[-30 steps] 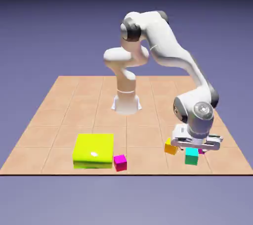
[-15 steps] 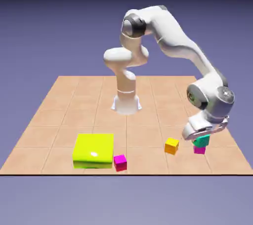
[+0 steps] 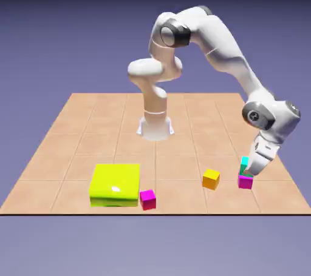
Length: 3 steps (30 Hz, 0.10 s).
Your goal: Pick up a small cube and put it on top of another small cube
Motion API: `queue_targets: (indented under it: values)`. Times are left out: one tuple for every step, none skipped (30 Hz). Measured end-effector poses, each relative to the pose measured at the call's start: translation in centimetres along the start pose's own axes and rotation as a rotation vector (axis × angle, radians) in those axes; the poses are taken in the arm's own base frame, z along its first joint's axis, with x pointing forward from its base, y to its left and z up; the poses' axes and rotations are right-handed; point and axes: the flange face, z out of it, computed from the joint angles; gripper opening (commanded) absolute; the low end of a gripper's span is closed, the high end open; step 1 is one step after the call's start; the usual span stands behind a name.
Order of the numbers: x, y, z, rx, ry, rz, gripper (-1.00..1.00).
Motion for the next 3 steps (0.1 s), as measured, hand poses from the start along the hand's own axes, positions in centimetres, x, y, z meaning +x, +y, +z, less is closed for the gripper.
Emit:
queue_targets:
  values:
    - [0.0, 0.2, -2.1, -0.001, 0.0, 0.001, 1.0]
    - [-0.2, 0.3, -4.2, -0.001, 0.0, 0.001, 1.0]
    - [-0.5, 0.5, -6.3, -0.001, 0.0, 0.0, 1.0]
